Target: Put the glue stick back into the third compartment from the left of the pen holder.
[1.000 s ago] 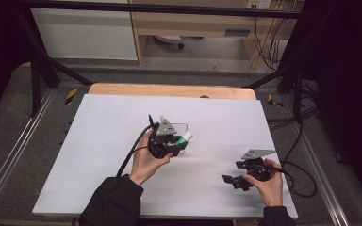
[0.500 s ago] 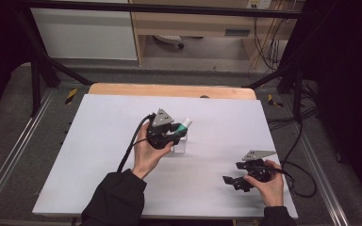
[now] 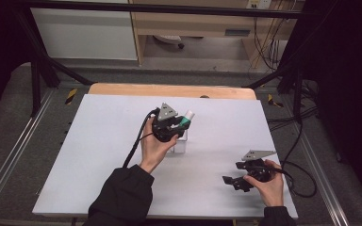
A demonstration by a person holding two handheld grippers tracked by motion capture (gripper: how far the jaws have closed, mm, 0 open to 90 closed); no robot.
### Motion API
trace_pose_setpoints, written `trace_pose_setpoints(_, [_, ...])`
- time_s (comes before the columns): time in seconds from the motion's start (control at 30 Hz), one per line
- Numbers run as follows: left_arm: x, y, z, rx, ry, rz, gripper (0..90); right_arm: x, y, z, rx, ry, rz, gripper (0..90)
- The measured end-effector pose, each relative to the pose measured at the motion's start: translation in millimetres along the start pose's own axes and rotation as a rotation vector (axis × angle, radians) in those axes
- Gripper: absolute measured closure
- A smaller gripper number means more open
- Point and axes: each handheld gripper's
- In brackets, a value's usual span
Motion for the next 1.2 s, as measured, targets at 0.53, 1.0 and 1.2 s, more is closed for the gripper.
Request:
trace_pose_setpoints(0.53, [11.8, 6.6, 20.4, -0.049, -0.04, -0.034, 65.2, 0.4, -0.4, 0.4, -0.001, 0.004, -0.005, 15.6])
trace_pose_setpoints(1.0, [33.4, 9.3, 27.4, -0.062, -0.075, -0.096, 65.2, 0.5, 0.0, 1.3, -0.001, 0.009, -0.007, 15.8])
trace_pose_setpoints(1.2, [37.7, 9.2, 30.6, -0.065, -0.077, -0.102, 65.2, 0.7, 0.0, 0.8, -0.003, 0.009, -0.002, 16.0])
Point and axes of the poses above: each handheld gripper's, and its own axes: z roughly forward along the jaws, x roughly out of its underside, y roughly to its left, and after that the axes turned 1 degree about x, right-handed
